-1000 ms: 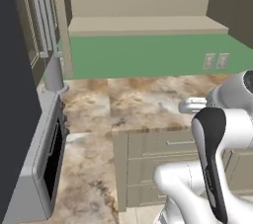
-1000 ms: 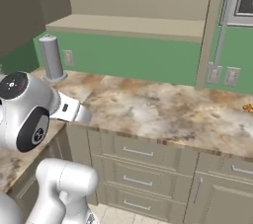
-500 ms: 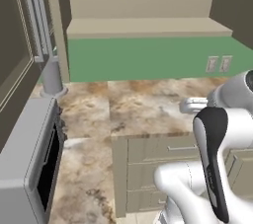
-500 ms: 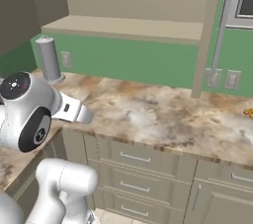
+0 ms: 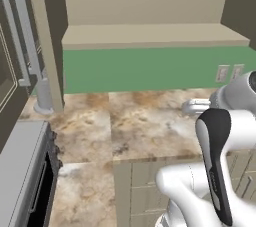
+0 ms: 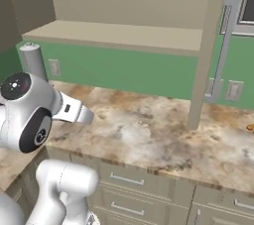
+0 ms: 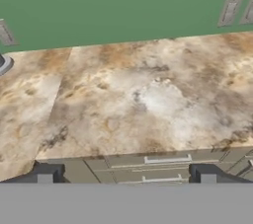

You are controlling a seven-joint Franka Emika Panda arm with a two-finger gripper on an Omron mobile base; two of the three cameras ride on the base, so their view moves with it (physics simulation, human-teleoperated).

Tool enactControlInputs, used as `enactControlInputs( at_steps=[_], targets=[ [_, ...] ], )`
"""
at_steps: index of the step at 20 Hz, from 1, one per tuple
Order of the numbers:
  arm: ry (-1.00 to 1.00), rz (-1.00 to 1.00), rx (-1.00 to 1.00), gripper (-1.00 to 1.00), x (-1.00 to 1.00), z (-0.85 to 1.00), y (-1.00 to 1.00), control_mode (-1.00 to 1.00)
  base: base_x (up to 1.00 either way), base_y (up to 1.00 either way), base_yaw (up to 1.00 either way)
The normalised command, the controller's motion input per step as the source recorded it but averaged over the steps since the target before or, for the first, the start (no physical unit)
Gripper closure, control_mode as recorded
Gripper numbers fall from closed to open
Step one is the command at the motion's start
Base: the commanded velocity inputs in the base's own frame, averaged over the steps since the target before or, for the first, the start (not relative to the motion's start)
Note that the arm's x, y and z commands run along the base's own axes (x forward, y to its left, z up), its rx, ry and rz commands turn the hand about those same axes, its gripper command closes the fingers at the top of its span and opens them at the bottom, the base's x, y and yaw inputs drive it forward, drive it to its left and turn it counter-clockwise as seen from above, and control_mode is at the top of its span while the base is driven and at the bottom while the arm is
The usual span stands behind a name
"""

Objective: Open the cabinet. Pick the soap dispenser and place it next to the sink. Then close the cabinet.

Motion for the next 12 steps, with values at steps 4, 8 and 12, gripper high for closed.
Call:
enactControlInputs(
  at_steps=[4,8,12],
  targets=[
    [0.0,0.0,0.0,-1.0,0.0,0.0,0.0,1.0,0.29,0.02,0.0],
    [0.0,0.0,0.0,-1.0,0.0,0.0,0.0,1.0,0.41,0.02,0.0],
    [0.0,0.0,0.0,-1.0,0.0,0.0,0.0,1.0,0.1,0.09,0.0]
  ],
)
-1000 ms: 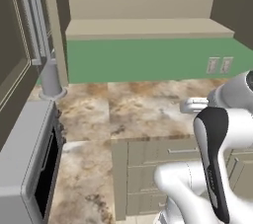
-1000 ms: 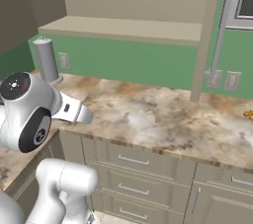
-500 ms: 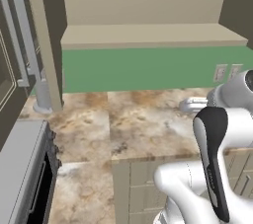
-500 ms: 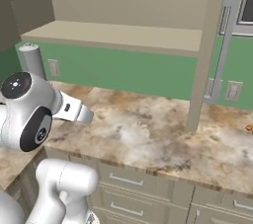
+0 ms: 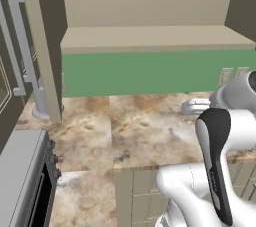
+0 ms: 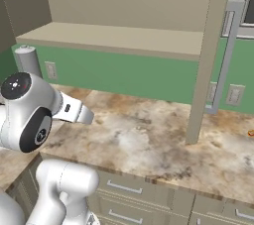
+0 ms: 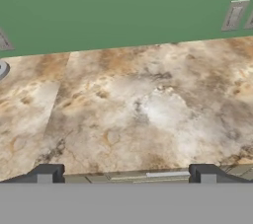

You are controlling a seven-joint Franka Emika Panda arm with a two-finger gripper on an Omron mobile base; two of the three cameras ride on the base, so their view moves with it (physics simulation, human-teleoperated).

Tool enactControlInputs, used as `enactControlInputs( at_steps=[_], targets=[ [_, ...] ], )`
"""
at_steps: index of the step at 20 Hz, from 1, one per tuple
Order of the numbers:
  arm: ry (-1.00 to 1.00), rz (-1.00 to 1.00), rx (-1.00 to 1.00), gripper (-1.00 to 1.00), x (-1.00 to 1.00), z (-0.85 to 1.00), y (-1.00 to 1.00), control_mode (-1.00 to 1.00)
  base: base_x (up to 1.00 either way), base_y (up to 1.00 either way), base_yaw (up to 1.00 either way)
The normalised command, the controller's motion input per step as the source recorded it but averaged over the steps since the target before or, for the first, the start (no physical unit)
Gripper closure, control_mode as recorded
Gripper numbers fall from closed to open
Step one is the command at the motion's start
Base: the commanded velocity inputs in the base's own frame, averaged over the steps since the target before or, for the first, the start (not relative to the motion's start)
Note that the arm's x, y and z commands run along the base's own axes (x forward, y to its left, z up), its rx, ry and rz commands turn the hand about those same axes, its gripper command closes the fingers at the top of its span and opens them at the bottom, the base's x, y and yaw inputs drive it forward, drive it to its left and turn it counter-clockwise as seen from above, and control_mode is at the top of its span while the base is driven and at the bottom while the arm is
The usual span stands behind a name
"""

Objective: Open the cabinet. Pick the soap dispenser and place it next to the sink. Then close the cabinet.

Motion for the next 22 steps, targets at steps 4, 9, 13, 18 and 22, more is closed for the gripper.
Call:
enactControlInputs(
  at_steps=[4,9,13,18,22],
  targets=[
    [0.0,0.0,0.0,-1.0,0.0,0.0,0.0,1.0,0.0,0.1,0.0],
    [0.0,0.0,0.0,-1.0,0.0,0.0,0.0,1.0,0.07,0.14,0.0],
    [0.0,0.0,0.0,-1.0,0.0,0.0,0.0,1.0,0.05,0.03,0.0],
    [0.0,0.0,0.0,-1.0,0.0,0.0,0.0,1.0,0.0,0.0,0.0],
    [0.0,0.0,0.0,-1.0,0.0,0.0,0.0,1.0,0.0,0.0,0.0]
  ],
)
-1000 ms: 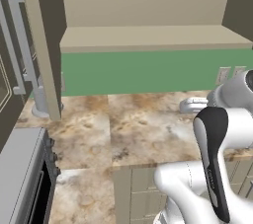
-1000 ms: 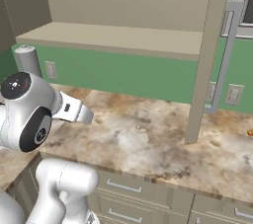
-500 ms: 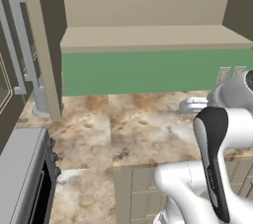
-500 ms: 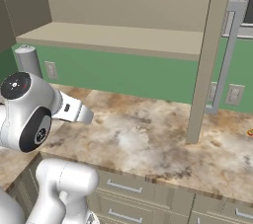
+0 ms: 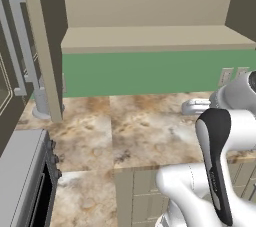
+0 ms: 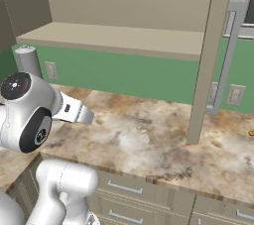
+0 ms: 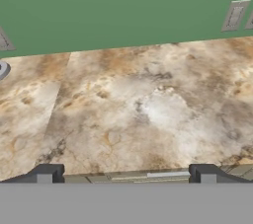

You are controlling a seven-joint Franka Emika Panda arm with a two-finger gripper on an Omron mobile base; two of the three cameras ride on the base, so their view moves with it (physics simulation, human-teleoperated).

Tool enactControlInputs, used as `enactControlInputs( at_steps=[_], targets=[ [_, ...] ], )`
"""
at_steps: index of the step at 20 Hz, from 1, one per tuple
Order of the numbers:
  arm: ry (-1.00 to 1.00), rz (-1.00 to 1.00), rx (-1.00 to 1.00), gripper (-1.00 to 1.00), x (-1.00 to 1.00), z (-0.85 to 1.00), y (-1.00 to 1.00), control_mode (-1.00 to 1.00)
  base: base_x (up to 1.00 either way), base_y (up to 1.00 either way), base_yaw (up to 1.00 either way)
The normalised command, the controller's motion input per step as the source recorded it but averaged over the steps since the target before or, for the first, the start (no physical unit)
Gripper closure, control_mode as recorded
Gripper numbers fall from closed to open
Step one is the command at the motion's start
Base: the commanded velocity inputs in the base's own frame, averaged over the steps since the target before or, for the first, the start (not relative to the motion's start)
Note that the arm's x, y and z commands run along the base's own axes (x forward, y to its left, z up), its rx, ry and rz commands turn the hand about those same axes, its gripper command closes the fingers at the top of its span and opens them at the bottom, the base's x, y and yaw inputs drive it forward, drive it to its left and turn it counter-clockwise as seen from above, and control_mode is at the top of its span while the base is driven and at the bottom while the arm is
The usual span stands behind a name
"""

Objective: Open the cabinet. Pick the soap dispenser and place it next to the sink. Then close the cabinet.

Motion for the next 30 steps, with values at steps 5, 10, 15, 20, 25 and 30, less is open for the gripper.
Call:
enactControlInputs(
  at_steps=[5,10,15,20,25,30],
  targets=[
    [0.0,0.0,0.0,-1.0,0.0,0.0,0.0,1.0,0.0,0.0,0.0],
    [0.0,0.0,0.0,-1.0,0.0,0.0,0.0,1.0,0.0,0.0,0.0],
    [0.0,0.0,0.0,-1.0,0.0,0.0,0.0,-1.0,0.0,0.0,0.0],
    [0.0,0.0,0.0,-1.0,0.0,0.0,0.0,-1.0,0.0,0.0,0.0],
    [-0.07,-0.01,0.0,-1.0,-0.22,0.0,0.04,-1.0,0.0,0.0,0.0],
    [-0.27,0.09,0.01,-1.0,-0.34,0.12,0.2,-1.0,0.0,0.0,0.0]
  ],
)
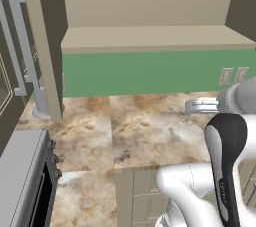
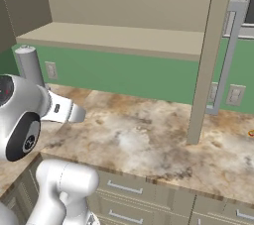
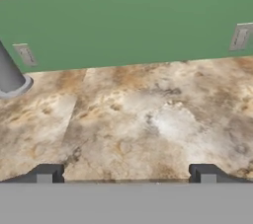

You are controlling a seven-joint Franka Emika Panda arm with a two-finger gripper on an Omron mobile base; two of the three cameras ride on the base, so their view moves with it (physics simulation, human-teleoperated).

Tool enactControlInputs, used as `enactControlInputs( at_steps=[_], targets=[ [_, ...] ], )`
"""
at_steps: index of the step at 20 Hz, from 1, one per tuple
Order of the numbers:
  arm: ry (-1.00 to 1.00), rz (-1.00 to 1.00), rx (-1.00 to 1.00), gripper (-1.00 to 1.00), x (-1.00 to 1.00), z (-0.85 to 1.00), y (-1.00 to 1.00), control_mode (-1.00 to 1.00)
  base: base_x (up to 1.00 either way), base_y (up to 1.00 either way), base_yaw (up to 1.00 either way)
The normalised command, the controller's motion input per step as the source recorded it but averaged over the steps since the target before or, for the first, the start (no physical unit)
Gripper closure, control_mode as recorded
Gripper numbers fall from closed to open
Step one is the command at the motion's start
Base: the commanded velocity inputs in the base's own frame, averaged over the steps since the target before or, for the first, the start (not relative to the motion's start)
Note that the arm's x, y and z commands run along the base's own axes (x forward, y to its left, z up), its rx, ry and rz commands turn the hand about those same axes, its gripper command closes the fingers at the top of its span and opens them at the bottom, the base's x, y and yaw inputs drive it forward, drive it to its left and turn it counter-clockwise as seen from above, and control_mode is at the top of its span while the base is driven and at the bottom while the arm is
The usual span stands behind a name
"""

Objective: Open the cabinet. Pick the soap dispenser and place it next to the sink. Then close the cabinet.

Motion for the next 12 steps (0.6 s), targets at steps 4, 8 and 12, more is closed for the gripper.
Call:
enactControlInputs(
  at_steps=[4,8,12],
  targets=[
    [-0.21,0.11,0.08,-1.0,-0.3,0.27,0.2,-1.0,0.0,0.0,0.0],
    [-0.26,0.27,0.01,-1.0,-0.37,0.26,0.18,-1.0,0.0,0.0,0.0],
    [-0.11,0.25,0.03,-1.0,-0.28,0.38,0.24,-1.0,0.0,0.0,0.0]
  ],
)
